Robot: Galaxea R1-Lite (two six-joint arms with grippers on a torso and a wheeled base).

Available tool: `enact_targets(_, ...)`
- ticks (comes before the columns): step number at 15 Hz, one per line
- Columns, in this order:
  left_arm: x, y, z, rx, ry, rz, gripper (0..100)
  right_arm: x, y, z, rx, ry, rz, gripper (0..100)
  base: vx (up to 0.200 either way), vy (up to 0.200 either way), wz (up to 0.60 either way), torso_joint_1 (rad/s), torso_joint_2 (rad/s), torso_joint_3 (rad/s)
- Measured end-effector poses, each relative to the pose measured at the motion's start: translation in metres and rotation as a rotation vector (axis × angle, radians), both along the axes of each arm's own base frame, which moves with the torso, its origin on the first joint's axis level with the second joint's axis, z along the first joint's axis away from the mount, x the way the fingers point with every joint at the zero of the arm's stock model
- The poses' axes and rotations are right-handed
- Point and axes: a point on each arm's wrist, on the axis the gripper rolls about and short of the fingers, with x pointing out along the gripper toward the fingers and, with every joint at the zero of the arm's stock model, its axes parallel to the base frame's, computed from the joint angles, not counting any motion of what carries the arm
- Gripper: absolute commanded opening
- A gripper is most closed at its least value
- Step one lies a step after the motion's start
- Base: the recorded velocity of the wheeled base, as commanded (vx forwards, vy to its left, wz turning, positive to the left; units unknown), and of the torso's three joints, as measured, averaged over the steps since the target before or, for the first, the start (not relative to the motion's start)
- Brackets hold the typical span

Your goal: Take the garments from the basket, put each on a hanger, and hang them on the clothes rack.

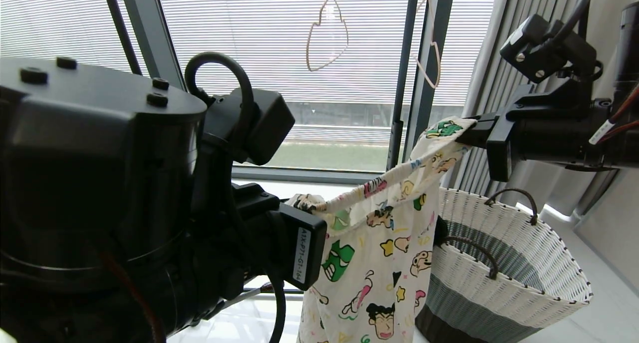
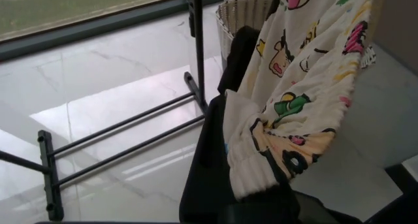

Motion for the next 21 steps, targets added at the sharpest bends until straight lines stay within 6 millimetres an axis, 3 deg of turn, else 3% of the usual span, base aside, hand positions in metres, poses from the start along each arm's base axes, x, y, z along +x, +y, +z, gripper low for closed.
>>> enact_targets(3, 0.01, 0.006, 0.007, -0.009, -0.029, 0.056, 0, -0.006, -0.004, -0.007, -0.045, 0.064, 0.003, 0, 0.0, 0.0, 0.0, 0.0, 0.0, 0.0)
enact_targets(6, 0.027, 0.014, 0.023, -0.082, -0.093, 0.132, 0, -0.028, -0.018, -0.012, -0.119, 0.192, 0.045, 0, 0.0, 0.0, 0.0, 0.0, 0.0, 0.0)
enact_targets(7, 0.029, 0.015, 0.023, -0.082, -0.094, 0.14, 0, -0.032, -0.02, -0.011, -0.122, 0.198, 0.051, 100, 0.0, 0.0, 0.0, 0.0, 0.0, 0.0)
enact_targets(13, 0.034, 0.014, 0.014, -0.05, -0.079, 0.155, 0, -0.057, -0.035, -0.007, -0.131, 0.246, 0.114, 100, 0.0, 0.0, 0.0, 0.0, 0.0, 0.0)
enact_targets(15, 0.038, 0.022, 0.002, 0.074, -0.1, 0.185, 0, -0.056, -0.044, -0.009, -0.134, 0.242, 0.057, 100, 0.0, 0.0, 0.0, 0.0, 0.0, 0.0)
enact_targets(17, 0.042, 0.043, -0.003, 0.179, -0.128, 0.2, 0, -0.05, -0.06, -0.012, -0.157, 0.235, -0.074, 100, 0.0, 0.0, 0.0, 0.0, 0.0, 0.0)
enact_targets(21, 0.04, 0.104, -0.013, 0.21, -0.104, 0.34, 0, -0.039, -0.106, -0.02, -0.211, 0.303, -0.405, 100, 0.0, 0.0, 0.0, 0.0, 0.0, 0.0)
